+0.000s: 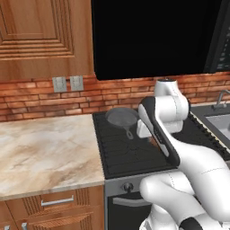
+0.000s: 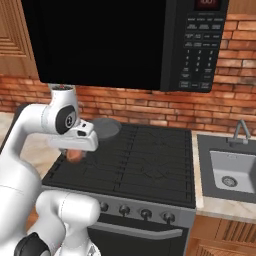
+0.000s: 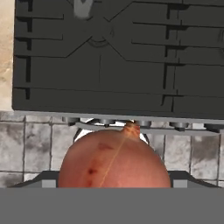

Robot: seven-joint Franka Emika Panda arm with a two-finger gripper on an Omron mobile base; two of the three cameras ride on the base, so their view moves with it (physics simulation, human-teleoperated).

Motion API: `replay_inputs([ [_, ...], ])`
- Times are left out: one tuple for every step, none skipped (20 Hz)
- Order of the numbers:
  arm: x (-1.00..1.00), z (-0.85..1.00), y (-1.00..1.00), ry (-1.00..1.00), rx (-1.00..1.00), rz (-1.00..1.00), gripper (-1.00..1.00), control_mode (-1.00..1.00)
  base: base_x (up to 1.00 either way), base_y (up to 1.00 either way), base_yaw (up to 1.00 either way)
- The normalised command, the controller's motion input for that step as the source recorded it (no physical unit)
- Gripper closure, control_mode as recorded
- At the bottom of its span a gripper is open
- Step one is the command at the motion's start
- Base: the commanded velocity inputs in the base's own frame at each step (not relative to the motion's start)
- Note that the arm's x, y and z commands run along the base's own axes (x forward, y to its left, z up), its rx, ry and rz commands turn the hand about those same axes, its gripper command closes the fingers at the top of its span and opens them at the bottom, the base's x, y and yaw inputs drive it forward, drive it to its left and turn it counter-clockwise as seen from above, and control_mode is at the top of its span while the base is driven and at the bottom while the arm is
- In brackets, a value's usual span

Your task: Place the pan on the rear left burner on the stove. Then place the tomato and the onion in the pan and turn on the rear left burner.

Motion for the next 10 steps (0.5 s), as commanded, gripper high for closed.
replay_inputs([
  [0.0,0.28,0.03,-0.24,-0.05,0.0,1.0,-1.0,0.0,0.0,0.0],
  [0.0,0.32,0.02,-0.25,-0.05,0.0,1.0,-1.0,0.0,0.0,0.0],
  [0.0,0.31,0.01,-0.24,-0.05,0.0,1.0,-1.0,0.0,0.0,0.0],
  [0.09,0.27,0.01,-0.22,-0.04,0.0,1.0,-1.0,0.0,0.0,0.0],
  [0.13,0.28,0.02,-0.22,-0.04,0.0,1.0,-1.0,0.0,0.0,0.0],
  [0.19,0.26,0.0,-0.22,-0.03,0.0,1.0,-1.0,0.0,0.0,0.0],
  [0.2,0.21,0.0,-0.22,-0.02,0.0,1.0,-1.0,0.0,0.0,0.0],
  [0.24,0.13,0.0,-0.2,-0.02,0.0,1.0,-1.0,0.0,0.0,0.0],
  [0.29,0.11,0.0,-0.2,-0.02,0.0,1.0,-1.0,0.0,0.0,0.0],
  [0.36,0.09,0.0,-0.19,-0.01,0.0,1.0,-1.0,0.0,0.0,0.0],
])
